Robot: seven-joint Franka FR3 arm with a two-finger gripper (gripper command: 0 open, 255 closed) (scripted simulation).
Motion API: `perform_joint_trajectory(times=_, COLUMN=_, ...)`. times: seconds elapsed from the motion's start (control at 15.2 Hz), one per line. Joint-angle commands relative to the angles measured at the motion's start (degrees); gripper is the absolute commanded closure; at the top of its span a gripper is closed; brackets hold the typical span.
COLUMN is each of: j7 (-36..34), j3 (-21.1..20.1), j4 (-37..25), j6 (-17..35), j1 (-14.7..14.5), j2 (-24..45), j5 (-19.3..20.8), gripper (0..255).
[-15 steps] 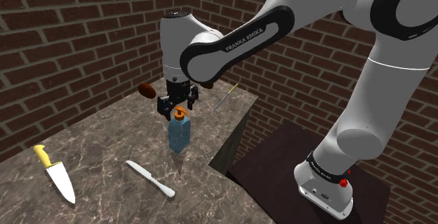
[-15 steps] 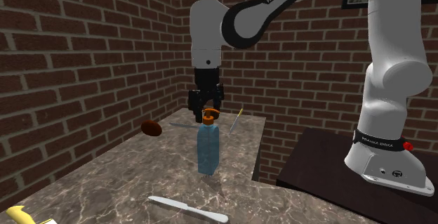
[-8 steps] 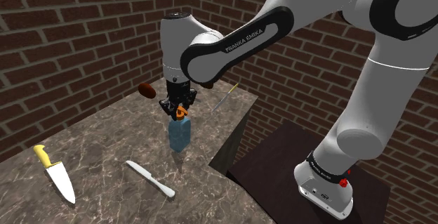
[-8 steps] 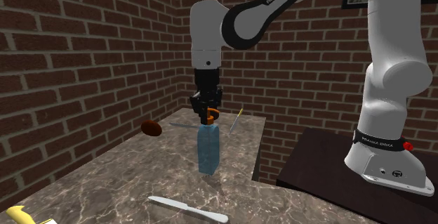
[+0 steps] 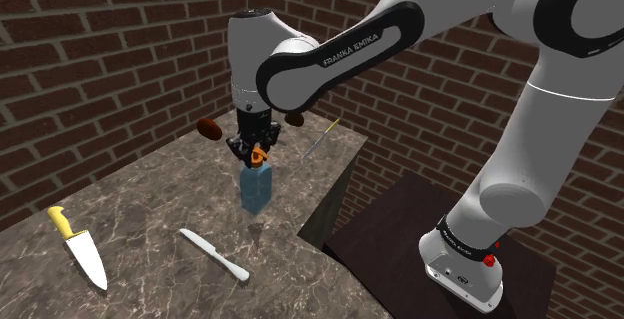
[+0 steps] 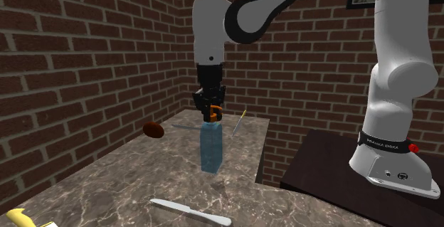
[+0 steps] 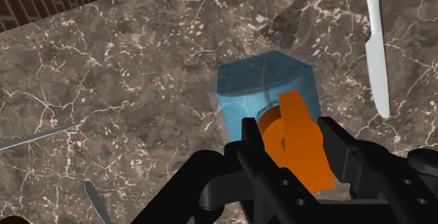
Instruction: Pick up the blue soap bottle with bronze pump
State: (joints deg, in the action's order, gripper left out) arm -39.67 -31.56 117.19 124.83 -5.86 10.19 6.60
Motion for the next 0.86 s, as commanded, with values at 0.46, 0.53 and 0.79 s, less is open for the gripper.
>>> perform_joint_trajectory(times=0.46, j7=1.63, j3=-0.45, j4=-3.5, j6=-6.29, j1=0.51, j2=-3.35, j5=-2.37, gripper=255)
perform_joint_trajectory(times=0.53, j7=1.78, j3=-0.47, j4=-3.95, j6=-7.0, j1=0.55, j2=-3.66, j5=-2.58, gripper=255)
perform_joint_trajectory(times=0.79, j7=2.08, j3=-0.51, j4=-4.96, j6=-8.54, j1=0.63, j2=-4.31, j5=-3.01, gripper=255)
